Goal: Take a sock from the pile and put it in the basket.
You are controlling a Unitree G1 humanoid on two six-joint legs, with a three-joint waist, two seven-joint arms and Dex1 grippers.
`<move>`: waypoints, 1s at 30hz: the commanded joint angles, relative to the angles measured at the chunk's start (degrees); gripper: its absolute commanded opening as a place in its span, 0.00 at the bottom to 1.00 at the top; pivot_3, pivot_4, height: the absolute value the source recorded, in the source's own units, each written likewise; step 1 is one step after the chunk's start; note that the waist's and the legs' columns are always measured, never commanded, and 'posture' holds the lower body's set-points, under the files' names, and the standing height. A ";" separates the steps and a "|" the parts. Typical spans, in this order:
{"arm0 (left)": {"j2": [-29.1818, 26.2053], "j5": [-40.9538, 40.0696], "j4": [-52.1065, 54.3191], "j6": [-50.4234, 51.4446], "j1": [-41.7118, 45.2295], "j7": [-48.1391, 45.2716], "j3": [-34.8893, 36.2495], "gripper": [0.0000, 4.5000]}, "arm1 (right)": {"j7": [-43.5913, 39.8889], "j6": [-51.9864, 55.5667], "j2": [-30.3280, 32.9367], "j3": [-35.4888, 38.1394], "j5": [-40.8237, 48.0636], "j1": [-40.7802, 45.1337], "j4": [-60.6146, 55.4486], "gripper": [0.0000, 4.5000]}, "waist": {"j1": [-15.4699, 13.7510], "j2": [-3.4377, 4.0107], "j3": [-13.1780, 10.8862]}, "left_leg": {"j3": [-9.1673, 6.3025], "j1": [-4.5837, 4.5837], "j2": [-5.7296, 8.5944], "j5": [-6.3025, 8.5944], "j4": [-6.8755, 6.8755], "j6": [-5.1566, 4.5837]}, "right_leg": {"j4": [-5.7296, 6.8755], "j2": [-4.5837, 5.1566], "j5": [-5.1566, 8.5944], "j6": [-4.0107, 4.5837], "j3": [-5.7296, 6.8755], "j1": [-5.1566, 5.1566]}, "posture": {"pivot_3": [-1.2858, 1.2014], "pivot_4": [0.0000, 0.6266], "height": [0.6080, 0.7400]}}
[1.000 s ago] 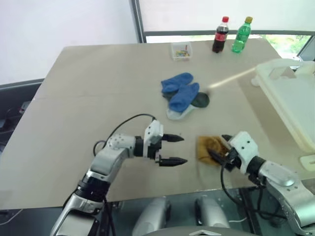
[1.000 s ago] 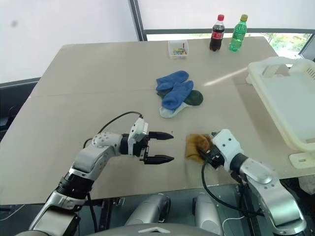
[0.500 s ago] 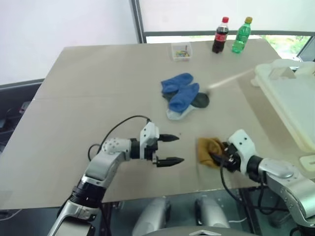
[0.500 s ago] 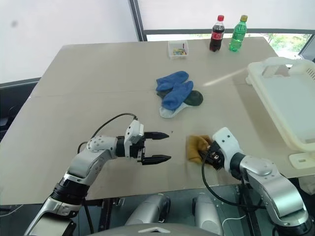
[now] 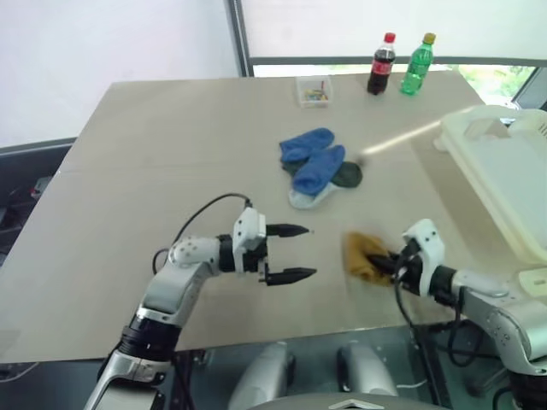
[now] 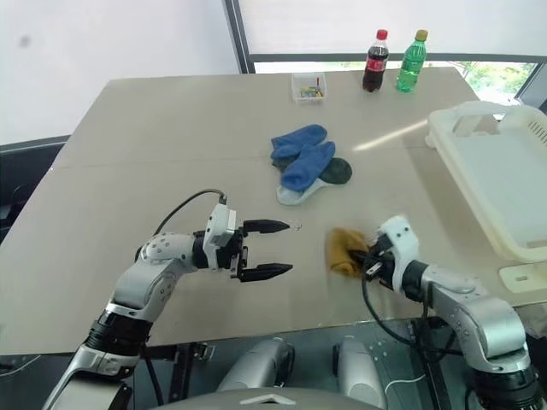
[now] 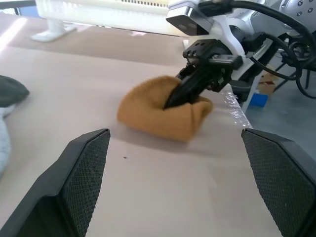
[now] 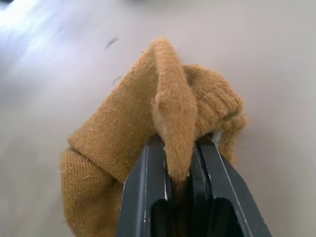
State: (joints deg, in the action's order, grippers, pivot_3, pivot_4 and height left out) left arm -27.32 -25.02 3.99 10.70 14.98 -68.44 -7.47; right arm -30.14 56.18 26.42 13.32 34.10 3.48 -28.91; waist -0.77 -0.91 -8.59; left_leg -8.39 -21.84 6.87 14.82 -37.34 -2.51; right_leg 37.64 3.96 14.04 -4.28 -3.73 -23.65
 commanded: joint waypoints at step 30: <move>6.53 0.07 2.54 -5.42 -1.56 9.31 1.41 1.00 | 9.34 -22.08 24.66 11.30 -15.02 51.64 87.83 0.82 | 1.43 0.54 -0.32 | 0.33 -0.22 0.03 -0.07 0.15 0.09 | -0.05 0.04 0.01 0.03 -0.26 -0.30 | 0.52 0.24 1.00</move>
State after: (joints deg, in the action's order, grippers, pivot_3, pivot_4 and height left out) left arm -21.01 -23.81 3.90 6.78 13.38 -59.40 -7.06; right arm -19.82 33.58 49.28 23.57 18.39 54.39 60.27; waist 0.67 -0.37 -8.91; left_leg -8.06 -22.06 6.90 14.74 -37.19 -2.42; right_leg 37.59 3.99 14.05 -4.25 -3.99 -23.95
